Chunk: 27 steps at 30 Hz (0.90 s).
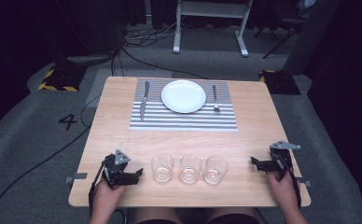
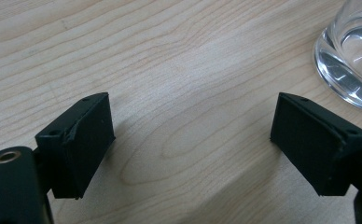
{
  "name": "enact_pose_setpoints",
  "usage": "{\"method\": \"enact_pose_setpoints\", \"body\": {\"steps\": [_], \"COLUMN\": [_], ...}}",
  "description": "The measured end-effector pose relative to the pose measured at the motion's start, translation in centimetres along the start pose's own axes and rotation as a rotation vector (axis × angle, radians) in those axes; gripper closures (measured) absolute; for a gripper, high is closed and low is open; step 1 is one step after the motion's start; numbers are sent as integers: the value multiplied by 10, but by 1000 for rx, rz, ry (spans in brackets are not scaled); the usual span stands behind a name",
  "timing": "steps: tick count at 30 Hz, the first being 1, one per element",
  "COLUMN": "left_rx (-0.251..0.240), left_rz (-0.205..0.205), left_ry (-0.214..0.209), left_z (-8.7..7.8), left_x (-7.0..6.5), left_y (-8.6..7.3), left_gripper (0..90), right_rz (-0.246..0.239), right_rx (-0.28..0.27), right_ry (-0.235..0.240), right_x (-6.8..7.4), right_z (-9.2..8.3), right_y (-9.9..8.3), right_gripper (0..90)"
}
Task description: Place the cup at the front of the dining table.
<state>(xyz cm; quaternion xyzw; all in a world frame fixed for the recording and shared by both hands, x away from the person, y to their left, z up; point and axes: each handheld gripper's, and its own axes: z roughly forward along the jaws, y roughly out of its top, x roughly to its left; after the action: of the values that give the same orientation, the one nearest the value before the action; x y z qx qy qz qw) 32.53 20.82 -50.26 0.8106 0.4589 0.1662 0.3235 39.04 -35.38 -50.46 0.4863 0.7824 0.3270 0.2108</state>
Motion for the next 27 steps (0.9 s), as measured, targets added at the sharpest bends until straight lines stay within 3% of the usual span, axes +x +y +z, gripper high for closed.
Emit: {"method": "enact_pose_setpoints", "body": {"steps": [18, 27], "left_rx": [-5, 4], "left_rz": [-16, -3], "left_ry": [11, 2], "left_z": [0, -2], "left_x": [-2, -2], "left_y": [-1, -2], "left_gripper": [141, 137], "right_rz": [0, 0], "right_rx": [0, 0], "right_ry": [0, 0], "right_x": [0, 0], "right_z": [0, 0], "right_y": [0, 0], "right_gripper": [9, 9]}}
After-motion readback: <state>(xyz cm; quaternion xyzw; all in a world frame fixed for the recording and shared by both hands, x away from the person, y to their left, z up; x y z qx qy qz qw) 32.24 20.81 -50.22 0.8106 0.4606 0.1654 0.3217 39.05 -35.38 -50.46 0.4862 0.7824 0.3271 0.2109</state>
